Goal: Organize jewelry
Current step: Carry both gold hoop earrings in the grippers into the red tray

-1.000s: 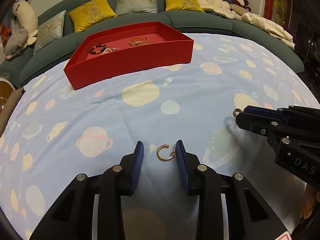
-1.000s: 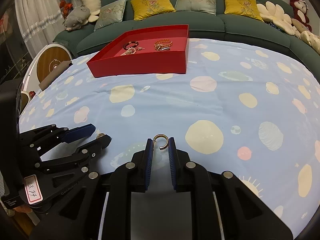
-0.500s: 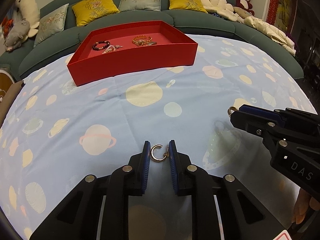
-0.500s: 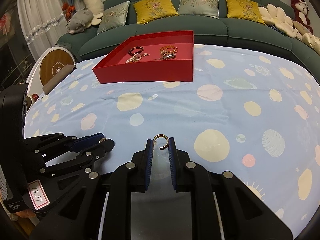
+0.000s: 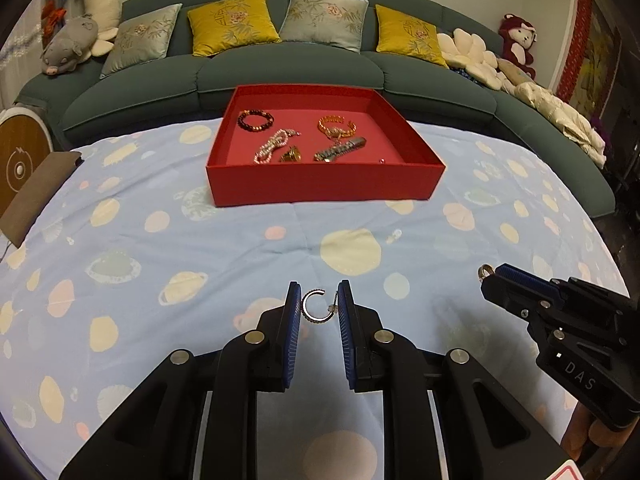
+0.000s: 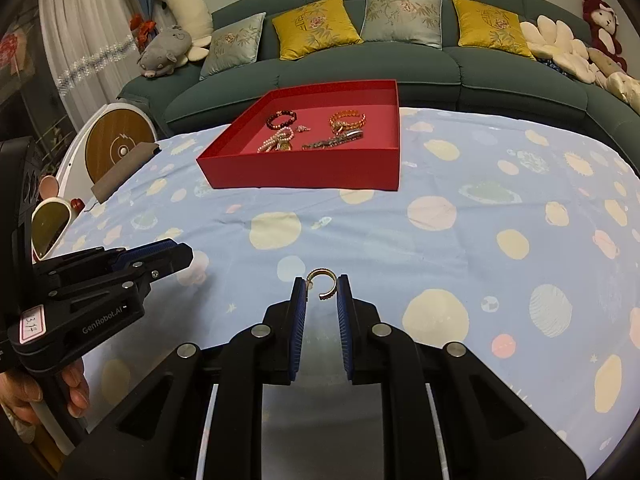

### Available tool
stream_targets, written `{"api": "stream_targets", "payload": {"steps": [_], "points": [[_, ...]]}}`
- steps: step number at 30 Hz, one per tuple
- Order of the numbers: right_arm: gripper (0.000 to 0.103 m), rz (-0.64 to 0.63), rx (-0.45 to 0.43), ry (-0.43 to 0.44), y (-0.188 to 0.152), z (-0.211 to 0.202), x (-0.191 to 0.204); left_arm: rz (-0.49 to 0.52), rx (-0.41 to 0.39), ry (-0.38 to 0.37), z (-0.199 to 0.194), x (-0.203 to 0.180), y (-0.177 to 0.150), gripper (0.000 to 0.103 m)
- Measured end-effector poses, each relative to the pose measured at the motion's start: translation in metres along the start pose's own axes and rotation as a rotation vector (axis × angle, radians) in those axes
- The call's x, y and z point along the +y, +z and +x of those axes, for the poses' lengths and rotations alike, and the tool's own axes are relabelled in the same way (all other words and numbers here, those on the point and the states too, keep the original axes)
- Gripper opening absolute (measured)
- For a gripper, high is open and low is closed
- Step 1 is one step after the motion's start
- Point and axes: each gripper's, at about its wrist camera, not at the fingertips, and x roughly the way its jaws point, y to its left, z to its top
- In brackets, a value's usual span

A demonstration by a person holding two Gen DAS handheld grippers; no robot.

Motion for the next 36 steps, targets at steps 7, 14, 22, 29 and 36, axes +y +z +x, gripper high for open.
{"api": "stream_targets", "payload": {"steps": [7,14,22,29,36], "points": [[0.015,0.015,-0.06,0.042,0.045,-0.004,0.013,-0.06,-0.077,-0.011,-0.02,0.01,0.05,0.016],[0.015,0.003,-0.116,0.043,0.116,0.009,0.016,-0.068,-0.152,0.029,-0.014,0.017,0.114,0.016],[0.015,0.033,-0.101,0.002,0.166,0.069,-0.007,-0.072,-0.126,0.104,0.046,0.037,0.163,0.016],[0.015,0.115,-0.049,0.017,0.179,0.125,-0.034,-0.128,-0.096,0.112,0.098,0.054,0.181,0.016],[0.015,0.119,-0.041,0.022,0.182,0.15,-0.043,-0.122,-0.074,0.13,0.134,0.053,0.179,0.016]]}}
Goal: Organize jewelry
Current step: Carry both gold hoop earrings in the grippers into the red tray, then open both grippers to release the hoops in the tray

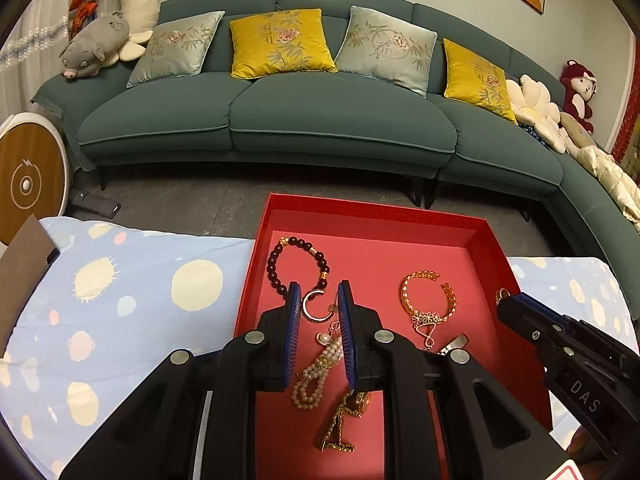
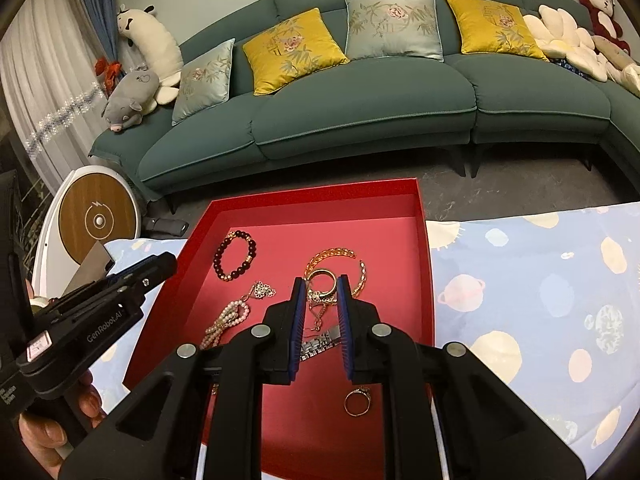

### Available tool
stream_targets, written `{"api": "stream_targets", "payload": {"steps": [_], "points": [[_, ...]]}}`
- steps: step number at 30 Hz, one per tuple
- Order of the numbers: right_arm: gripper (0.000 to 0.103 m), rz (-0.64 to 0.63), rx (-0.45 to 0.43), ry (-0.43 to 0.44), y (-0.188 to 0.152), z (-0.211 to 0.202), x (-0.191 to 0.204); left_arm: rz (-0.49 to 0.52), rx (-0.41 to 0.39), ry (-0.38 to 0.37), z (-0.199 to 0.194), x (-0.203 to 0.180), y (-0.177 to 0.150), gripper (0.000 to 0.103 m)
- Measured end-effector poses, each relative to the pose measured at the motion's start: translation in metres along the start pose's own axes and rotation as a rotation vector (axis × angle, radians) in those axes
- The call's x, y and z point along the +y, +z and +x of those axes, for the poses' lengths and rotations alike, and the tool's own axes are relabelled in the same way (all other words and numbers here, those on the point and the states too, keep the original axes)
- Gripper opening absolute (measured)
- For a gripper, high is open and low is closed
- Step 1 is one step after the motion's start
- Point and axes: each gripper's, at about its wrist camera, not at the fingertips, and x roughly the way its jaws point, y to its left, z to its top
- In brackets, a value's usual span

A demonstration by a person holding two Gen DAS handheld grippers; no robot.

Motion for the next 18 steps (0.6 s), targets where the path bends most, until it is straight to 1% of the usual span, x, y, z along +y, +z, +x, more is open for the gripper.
{"api": "stream_targets", "payload": {"steps": [3,8,18], "points": [[0.015,0.008,-0.002,0.009,0.001,0.009,-0.003,0.02,0.012,0.015,0.011,-0.003,-0.003,0.016],[0.015,0.005,0.005,0.014,-0.003,0.021,-0.004,0.026,0.023,0.016,0.023,-0.003,-0.006,0.016],[0.015,-0.025,0.01,0.006,-0.004,0.032,-0.001,0.022,0.032,0.012,0.031,-0.004,-0.008,0.016]]}}
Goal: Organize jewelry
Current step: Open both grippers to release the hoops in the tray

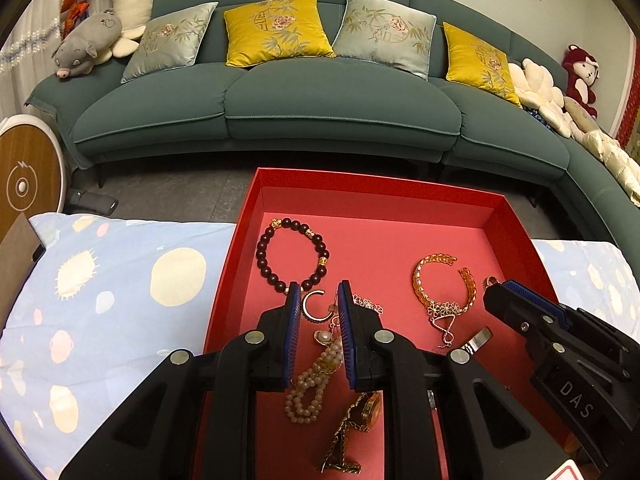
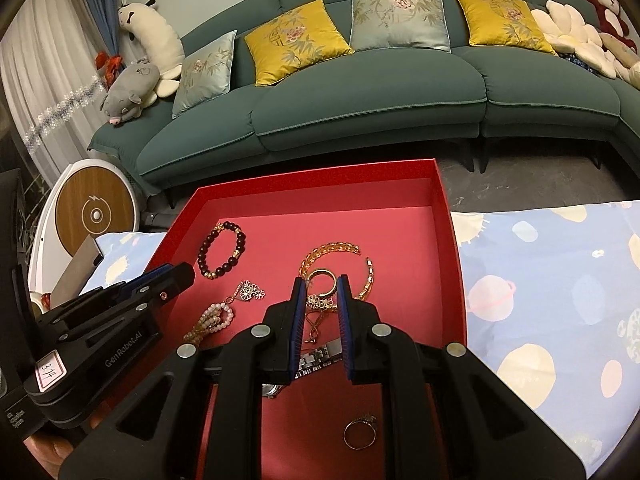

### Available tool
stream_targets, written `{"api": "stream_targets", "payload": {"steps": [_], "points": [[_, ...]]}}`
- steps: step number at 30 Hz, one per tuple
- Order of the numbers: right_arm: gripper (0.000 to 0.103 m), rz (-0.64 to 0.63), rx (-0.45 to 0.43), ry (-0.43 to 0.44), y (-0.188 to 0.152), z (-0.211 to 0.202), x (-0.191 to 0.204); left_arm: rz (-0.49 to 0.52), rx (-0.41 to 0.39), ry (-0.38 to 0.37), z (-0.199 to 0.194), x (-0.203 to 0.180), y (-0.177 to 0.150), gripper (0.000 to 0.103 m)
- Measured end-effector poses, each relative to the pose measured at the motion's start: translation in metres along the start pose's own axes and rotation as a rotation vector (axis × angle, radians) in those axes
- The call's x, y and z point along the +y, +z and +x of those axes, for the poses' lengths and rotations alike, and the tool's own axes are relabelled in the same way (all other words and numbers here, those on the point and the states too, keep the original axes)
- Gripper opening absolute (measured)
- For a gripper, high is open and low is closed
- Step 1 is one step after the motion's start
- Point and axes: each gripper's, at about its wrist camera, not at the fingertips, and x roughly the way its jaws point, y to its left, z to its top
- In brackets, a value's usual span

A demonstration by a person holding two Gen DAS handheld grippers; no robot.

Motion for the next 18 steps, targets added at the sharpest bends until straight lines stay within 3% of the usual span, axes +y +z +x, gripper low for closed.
{"api": "stream_targets", "payload": {"steps": [16,17,18], "points": [[0.017,-0.014,0.005,-0.009,-0.0001,0.0028,0.0023,-0.012,0.014,0.005,0.0059,0.0003,-0.0038,0.017],[0.017,-0.015,0.004,-0.013,-0.0001,0.0026,0.0028,-0.023,0.014,0.005,0.0056,0.0017,-0.0039,0.021],[0.025,-0.014,0.002,-0.016,-0.0001,0.0021,0.0035,-0.031,0.011,0.005,0.0043,0.0024,-0.0045,0.027]]}}
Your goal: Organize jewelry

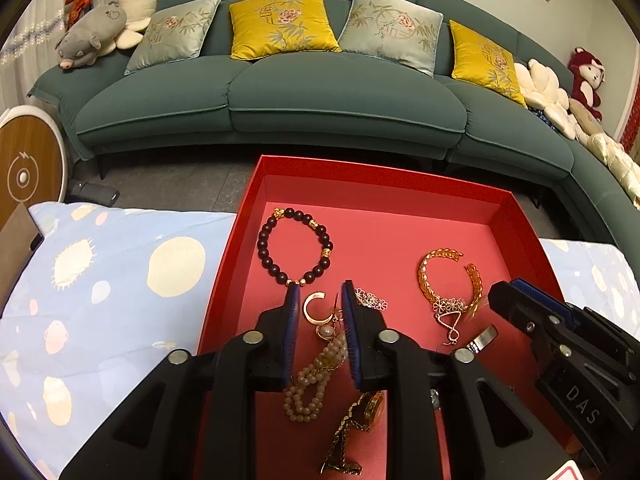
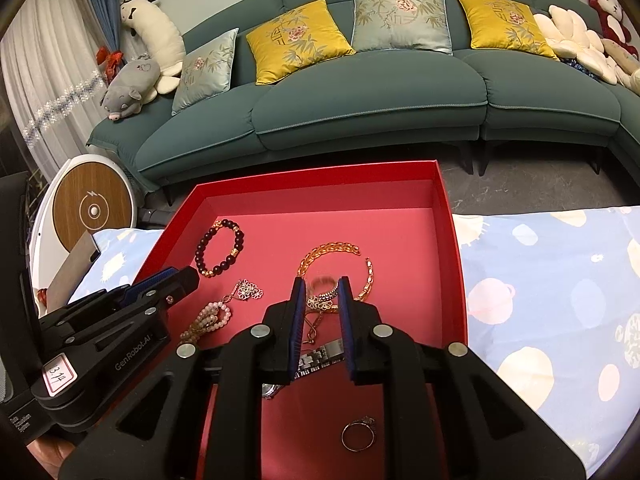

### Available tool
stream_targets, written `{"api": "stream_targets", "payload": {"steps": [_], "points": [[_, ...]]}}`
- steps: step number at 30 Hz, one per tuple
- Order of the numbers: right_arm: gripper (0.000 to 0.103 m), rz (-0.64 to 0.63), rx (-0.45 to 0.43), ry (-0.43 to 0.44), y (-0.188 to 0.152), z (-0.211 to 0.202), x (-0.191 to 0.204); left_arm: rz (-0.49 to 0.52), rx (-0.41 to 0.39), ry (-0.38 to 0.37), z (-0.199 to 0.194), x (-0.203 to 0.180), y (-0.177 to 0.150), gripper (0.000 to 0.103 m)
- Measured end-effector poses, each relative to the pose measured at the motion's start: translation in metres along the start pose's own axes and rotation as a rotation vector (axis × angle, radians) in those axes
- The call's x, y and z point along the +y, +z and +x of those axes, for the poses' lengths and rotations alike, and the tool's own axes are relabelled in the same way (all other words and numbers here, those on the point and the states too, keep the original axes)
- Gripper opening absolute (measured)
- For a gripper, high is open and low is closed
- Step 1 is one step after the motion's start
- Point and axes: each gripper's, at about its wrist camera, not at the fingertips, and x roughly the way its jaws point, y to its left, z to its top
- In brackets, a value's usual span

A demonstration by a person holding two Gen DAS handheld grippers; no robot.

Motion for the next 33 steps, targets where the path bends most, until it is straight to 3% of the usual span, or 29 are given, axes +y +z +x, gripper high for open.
{"api": "stream_targets", "payload": {"steps": [1,3,5,9,13,14,16,19,23,26,31,33], "points": [[0.032,0.001,-0.008,-0.006,0.001,-0.001,0.001,-0.004,-0.005,0.005,-0.002,0.0,0.0,0.032],[0.047,0.001,-0.032,-0.02,0.001,-0.007,0.001,-0.009,-0.026,0.024,-0.009,0.001,0.002,0.052],[0.047,0.004,-0.047,-0.023,0.004,-0.016,0.003,-0.016,-0.049,0.036,-0.019,0.001,0.004,0.056],[0.047,0.043,-0.081,-0.02,0.012,-0.043,0.004,-0.037,-0.07,0.028,-0.047,0.004,0.012,0.057],[0.047,-0.002,-0.091,-0.048,0.017,-0.08,0.016,0.006,-0.097,0.054,-0.086,-0.001,0.015,0.057],[0.049,-0.016,-0.096,-0.061,0.017,-0.09,0.018,0.016,-0.1,0.058,-0.095,-0.003,0.014,0.057],[0.064,-0.033,-0.113,-0.089,0.013,-0.112,0.022,0.049,-0.11,0.076,-0.116,-0.006,0.005,0.059],[0.067,-0.045,-0.088,-0.102,-0.004,-0.137,0.027,0.09,-0.112,0.126,-0.141,-0.012,-0.014,0.061],[0.068,-0.08,-0.053,-0.152,-0.038,-0.166,0.035,0.091,-0.093,0.125,-0.171,-0.013,-0.048,0.067],[0.068,-0.047,-0.011,-0.122,-0.058,-0.178,0.04,0.11,-0.078,0.151,-0.187,-0.017,-0.073,0.067],[0.07,-0.077,-0.044,-0.125,-0.087,-0.199,0.057,0.157,-0.111,0.201,-0.209,-0.022,-0.099,0.067],[0.07,-0.072,-0.045,-0.12,-0.094,-0.203,0.058,0.14,-0.106,0.188,-0.212,-0.018,-0.104,0.067]]}}
